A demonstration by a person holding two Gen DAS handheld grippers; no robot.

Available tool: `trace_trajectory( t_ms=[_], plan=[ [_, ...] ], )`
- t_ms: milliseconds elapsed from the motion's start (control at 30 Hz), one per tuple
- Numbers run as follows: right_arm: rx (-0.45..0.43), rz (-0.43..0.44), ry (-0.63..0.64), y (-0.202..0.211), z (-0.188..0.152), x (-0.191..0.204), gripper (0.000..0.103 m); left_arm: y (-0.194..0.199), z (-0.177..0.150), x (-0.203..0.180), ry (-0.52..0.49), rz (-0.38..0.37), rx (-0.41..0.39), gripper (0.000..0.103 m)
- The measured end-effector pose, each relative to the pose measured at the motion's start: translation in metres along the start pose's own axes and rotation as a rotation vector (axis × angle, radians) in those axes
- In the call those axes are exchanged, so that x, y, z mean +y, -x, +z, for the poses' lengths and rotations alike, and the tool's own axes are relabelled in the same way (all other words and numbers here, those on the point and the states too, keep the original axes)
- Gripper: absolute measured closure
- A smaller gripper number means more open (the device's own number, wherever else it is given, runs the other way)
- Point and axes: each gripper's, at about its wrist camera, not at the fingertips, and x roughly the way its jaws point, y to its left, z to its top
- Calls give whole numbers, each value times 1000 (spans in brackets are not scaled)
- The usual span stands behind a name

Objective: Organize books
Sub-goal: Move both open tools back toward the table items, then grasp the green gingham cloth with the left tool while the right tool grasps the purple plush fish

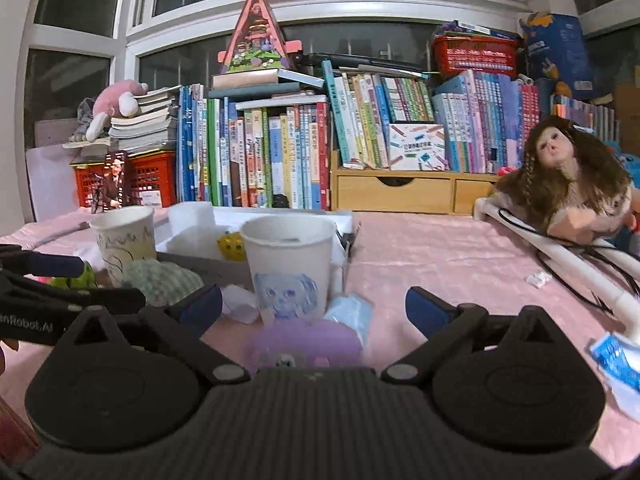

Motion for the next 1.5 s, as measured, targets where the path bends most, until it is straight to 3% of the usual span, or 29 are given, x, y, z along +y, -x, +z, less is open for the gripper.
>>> trace_trajectory(
  t_ms=[233, 333, 667, 900, 1067, 1500],
  plan=[
    [-6, -55, 73, -3, -13, 5, 2, -11, -8, 2, 66, 28, -18, 5],
    [6, -89, 127, -6, -18, 10, 7, -15, -10, 5, 105, 28, -26, 5],
    [56, -18, 191, -10, -20, 23, 9, -29, -11, 1, 113, 36, -8, 6],
    [89, -13, 240, -19, -20, 34, 10, -40, -10, -5, 95, 50, 31, 10],
    [105, -8, 233, -21, -18, 32, 10, -48, -10, -2, 111, 50, 90, 13],
    [129, -11, 229, -25, -17, 32, 10, -57, -10, -4, 106, 54, 147, 19]
  ],
)
